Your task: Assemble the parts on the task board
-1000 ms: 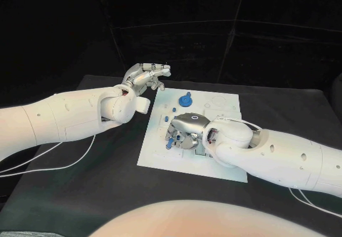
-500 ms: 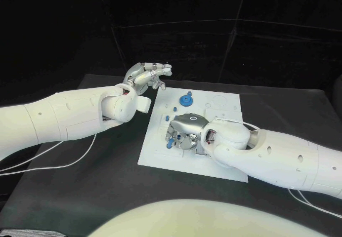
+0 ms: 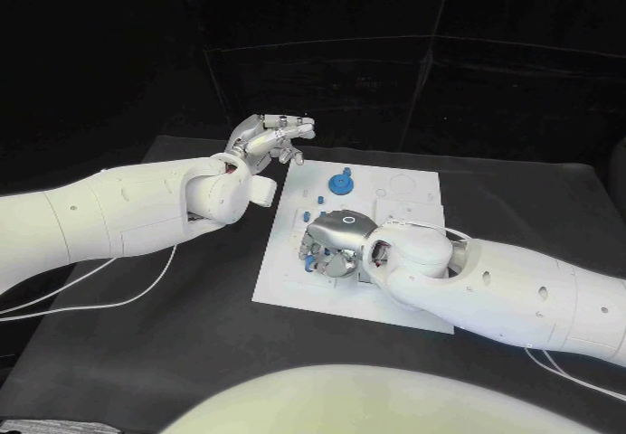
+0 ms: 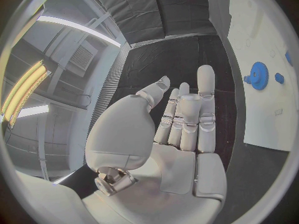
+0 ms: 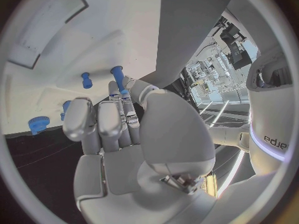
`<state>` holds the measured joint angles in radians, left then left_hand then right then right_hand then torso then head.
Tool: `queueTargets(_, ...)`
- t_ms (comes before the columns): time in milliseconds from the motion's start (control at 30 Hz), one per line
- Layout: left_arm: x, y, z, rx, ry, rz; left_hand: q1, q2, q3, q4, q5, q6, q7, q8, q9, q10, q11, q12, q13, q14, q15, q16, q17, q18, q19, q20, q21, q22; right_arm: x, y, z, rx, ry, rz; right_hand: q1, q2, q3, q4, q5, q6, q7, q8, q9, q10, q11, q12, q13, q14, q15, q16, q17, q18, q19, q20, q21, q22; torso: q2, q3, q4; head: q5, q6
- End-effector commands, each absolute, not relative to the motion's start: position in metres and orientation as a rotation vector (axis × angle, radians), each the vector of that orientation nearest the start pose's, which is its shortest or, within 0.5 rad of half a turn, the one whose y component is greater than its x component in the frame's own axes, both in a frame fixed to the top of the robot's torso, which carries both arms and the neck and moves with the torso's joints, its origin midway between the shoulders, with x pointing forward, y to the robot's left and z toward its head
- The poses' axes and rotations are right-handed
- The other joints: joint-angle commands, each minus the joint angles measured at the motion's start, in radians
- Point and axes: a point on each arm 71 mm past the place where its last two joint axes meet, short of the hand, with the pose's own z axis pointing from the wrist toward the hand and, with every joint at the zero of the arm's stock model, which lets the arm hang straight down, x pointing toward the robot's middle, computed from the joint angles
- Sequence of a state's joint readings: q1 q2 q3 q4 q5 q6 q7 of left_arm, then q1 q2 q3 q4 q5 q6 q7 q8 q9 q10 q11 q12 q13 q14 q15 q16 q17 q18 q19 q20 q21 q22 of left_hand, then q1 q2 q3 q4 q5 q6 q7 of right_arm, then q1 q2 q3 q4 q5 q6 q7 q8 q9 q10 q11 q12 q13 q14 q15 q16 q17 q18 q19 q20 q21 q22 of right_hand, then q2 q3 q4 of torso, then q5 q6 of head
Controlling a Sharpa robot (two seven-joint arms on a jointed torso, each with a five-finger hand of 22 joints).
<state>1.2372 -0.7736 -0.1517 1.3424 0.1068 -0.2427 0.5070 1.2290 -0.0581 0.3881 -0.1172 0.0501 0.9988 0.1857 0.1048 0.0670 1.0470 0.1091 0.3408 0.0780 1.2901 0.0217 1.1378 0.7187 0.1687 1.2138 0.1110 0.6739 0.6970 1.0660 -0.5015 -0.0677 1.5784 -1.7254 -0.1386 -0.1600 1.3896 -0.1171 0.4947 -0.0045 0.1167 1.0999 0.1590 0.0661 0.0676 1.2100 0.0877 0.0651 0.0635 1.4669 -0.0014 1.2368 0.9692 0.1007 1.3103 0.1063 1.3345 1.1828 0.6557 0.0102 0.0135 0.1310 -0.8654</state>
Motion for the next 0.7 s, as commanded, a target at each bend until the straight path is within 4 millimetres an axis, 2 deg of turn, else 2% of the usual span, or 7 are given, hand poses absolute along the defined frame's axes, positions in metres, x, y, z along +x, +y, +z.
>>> queueTargets(33,0.515,0.231,-0.203,-1.154,1.344,-1.543,0.008,0.003,-0.008,0.0,-0.001,-0.005,-0.001,0.001,0.001,-0.005,-0.001,0.003,0.002,-0.01,0.0,-0.004,-0.001,0.013,0.001,0.008,-0.004,-0.001,0.402,-0.015,-0.242,-0.627,1.742,0.863,-0.023,-0.019,-0.009,0.001,-0.013,-0.041,0.017,-0.005,-0.004,-0.057,0.015,-0.005,-0.002,-0.008,0.017,-0.034,-0.05,0.003,-0.042,0.01,-0.039,-0.054,-0.001,-0.0002,-0.0008,0.0,-0.001)
queueTargets(100,0.515,0.231,-0.203,-1.154,1.344,-1.543,0.008,0.003,-0.008,0.0,-0.001,-0.005,-0.001,0.001,0.001,-0.005,-0.001,0.003,0.002,-0.01,0.0,-0.004,-0.001,0.013,0.001,0.008,-0.004,-0.001,0.402,-0.016,-0.241,-0.619,1.731,0.868,-0.034,-0.036,-0.021,0.0,-0.017,-0.065,0.023,-0.004,-0.003,-0.097,0.026,-0.003,-0.002,-0.02,0.026,-0.055,-0.082,0.01,-0.068,0.019,-0.063,-0.087,0.0,0.0002,-0.0002,-0.001,-0.001)
queueTargets(233,0.515,0.231,-0.203,-1.154,1.344,-1.542,0.008,0.003,-0.008,0.0,-0.001,-0.005,-0.001,0.001,0.001,-0.005,-0.001,0.003,0.002,-0.01,0.0,-0.004,-0.001,0.013,0.001,0.008,-0.004,-0.001,0.402,-0.016,-0.239,-0.6,1.708,0.891,-0.044,-0.05,-0.043,0.0,-0.012,-0.095,0.026,-0.005,-0.003,-0.129,0.031,0.003,-0.001,-0.031,0.031,-0.07,-0.107,0.016,-0.087,0.026,-0.082,-0.111,0.0,0.0009,0.0001,-0.001,-0.001)
queueTargets(467,0.515,0.231,-0.203,-1.155,1.344,-1.541,0.008,0.003,-0.008,0.0,-0.001,-0.005,-0.001,0.001,0.001,-0.005,-0.001,0.003,0.002,-0.01,0.0,-0.004,-0.001,0.013,0.001,0.008,-0.004,-0.001,0.4,-0.02,-0.23,-0.523,1.611,0.976,-0.055,-0.058,-0.126,0.003,0.016,-0.156,0.018,-0.002,-0.001,-0.183,0.03,0.024,0.003,-0.045,0.03,-0.092,-0.147,0.026,-0.118,0.029,-0.121,-0.159,0.0,0.0012,-0.0001,-0.003,0.001)
queueTargets(600,0.515,0.233,-0.203,-1.156,1.343,-1.538,0.008,0.003,-0.008,0.0,-0.001,-0.005,-0.001,0.001,0.001,-0.005,-0.001,0.003,0.002,-0.01,0.0,-0.004,-0.001,0.013,0.001,0.008,-0.004,-0.001,0.398,-0.039,-0.221,-0.431,1.545,1.021,-0.051,-0.05,-0.158,0.004,0.04,-0.159,0.017,0.002,0.0,-0.171,0.026,0.052,0.006,-0.038,0.027,-0.087,-0.144,0.025,-0.108,0.026,-0.12,-0.156,-0.001,0.0018,-0.0022,-0.006,0.004)
queueTargets(667,0.515,0.234,-0.203,-1.157,1.342,-1.535,0.008,0.003,-0.008,0.0,-0.001,-0.005,-0.001,0.001,0.001,-0.005,-0.001,0.003,0.002,-0.01,0.0,-0.004,-0.001,0.013,0.001,0.008,-0.004,-0.001,0.398,-0.05,-0.218,-0.389,1.534,1.022,-0.052,-0.051,-0.172,0.006,0.043,-0.163,0.016,0.001,0.0,-0.169,0.025,0.06,0.005,-0.037,0.026,-0.089,-0.149,0.025,-0.107,0.025,-0.121,-0.158,-0.003,0.0014,-0.0048,-0.009,0.006)
queueTargets(700,0.515,0.235,-0.203,-1.157,1.342,-1.535,0.008,0.003,-0.008,0.0,-0.001,-0.005,-0.001,0.001,0.001,-0.005,-0.001,0.003,0.002,-0.01,0.0,-0.004,-0.001,0.013,0.001,0.008,-0.004,-0.001,0.4,-0.058,-0.215,-0.359,1.532,1.02,-0.056,-0.052,-0.184,0.01,0.042,-0.166,0.015,0.0,0.0,-0.17,0.024,0.065,0.005,-0.038,0.025,-0.091,-0.153,0.025,-0.107,0.024,-0.123,-0.16,-0.003,-0.0001,-0.005,-0.013,0.009)
